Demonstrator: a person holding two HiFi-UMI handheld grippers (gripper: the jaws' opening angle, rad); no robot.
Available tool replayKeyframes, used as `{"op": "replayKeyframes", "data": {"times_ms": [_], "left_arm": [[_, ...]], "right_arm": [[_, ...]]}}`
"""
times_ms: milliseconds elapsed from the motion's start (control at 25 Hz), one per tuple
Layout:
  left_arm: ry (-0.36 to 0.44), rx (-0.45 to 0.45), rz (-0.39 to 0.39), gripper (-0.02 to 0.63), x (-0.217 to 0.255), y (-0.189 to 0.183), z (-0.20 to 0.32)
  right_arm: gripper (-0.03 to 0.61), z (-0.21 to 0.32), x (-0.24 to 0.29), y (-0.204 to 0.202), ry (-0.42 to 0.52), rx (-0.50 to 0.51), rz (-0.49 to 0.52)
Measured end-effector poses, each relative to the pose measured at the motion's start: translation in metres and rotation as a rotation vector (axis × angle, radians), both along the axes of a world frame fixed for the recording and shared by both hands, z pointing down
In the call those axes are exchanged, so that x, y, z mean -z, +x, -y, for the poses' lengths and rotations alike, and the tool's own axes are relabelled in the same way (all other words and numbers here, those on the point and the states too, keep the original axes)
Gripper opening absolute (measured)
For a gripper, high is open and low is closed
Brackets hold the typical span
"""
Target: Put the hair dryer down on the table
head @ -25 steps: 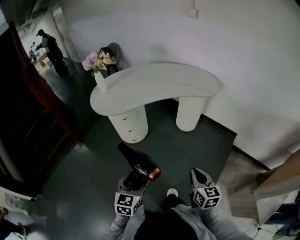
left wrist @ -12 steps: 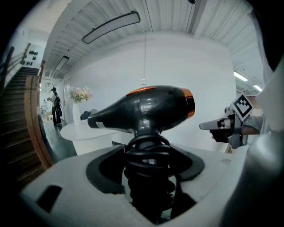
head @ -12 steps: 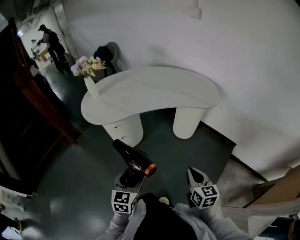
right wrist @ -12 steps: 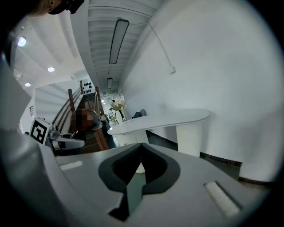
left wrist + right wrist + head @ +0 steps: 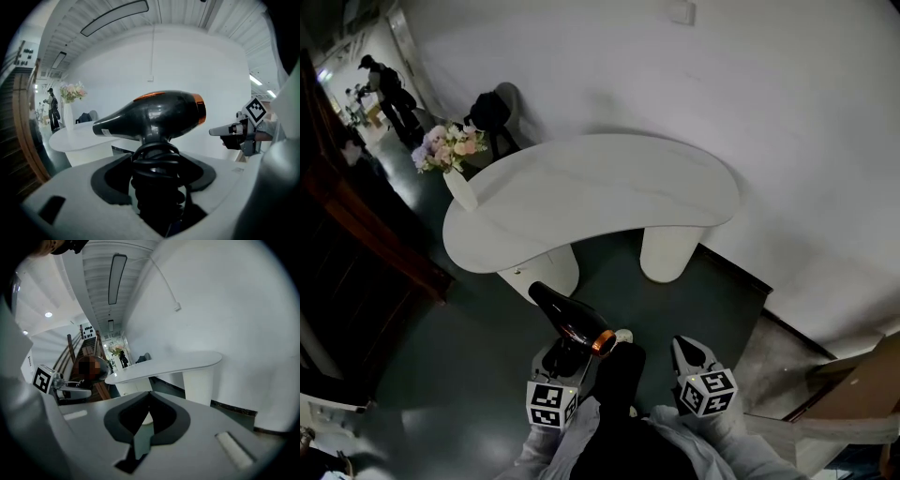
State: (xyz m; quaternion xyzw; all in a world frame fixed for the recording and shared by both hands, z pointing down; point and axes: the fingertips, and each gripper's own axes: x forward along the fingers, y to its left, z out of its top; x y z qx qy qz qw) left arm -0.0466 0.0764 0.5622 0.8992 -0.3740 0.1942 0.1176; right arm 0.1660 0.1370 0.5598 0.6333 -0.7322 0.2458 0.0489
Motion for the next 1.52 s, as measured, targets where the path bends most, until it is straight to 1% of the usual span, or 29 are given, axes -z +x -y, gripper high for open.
{"op": "replayKeyframes", "data": {"times_ms": [120, 320, 520, 600, 800, 1040, 1160, 1360, 1520], "left_arm": [[0.005, -0.026, -0.005, 0.293, 0.004, 0.024, 0.046], [0.035, -0.059, -0.024, 0.293, 0.02, 0.062, 0.145], [0.073, -0.064, -0.052, 0.293, 0.042, 0.092, 0.236], [0.079, -0.061, -0.052, 0.293, 0.046, 0.098, 0.264], [0.057, -0.046, -0.034, 0.293, 0.032, 0.095, 0.299], [0.004, 0.004, -0.024, 0.293, 0.018, 0.081, 0.316], [0.01, 0.03, -0.016, 0.293, 0.016, 0.076, 0.335], [0.033, 0.089, 0.034, 0.293, 0.015, 0.064, 0.39], [0.011, 0.158, 0.054, 0.293, 0.014, 0.053, 0.448]], "right_arm": [[0.009, 0.041, 0.005, 0.025, 0.003, -0.026, -0.009], [0.009, 0.125, 0.022, 0.061, 0.025, -0.066, -0.021], [0.009, 0.212, 0.045, 0.092, 0.061, -0.081, -0.04], [0.009, 0.243, 0.048, 0.097, 0.066, -0.071, -0.044], [0.009, 0.291, 0.039, 0.095, 0.064, -0.05, -0.031], [0.009, 0.326, 0.027, 0.073, 0.016, 0.042, -0.022], [0.009, 0.35, 0.023, 0.066, 0.008, 0.082, -0.024], [0.009, 0.405, 0.03, 0.061, 0.026, 0.131, -0.007], [0.009, 0.469, 0.038, 0.061, 0.054, 0.146, 0.008]]}}
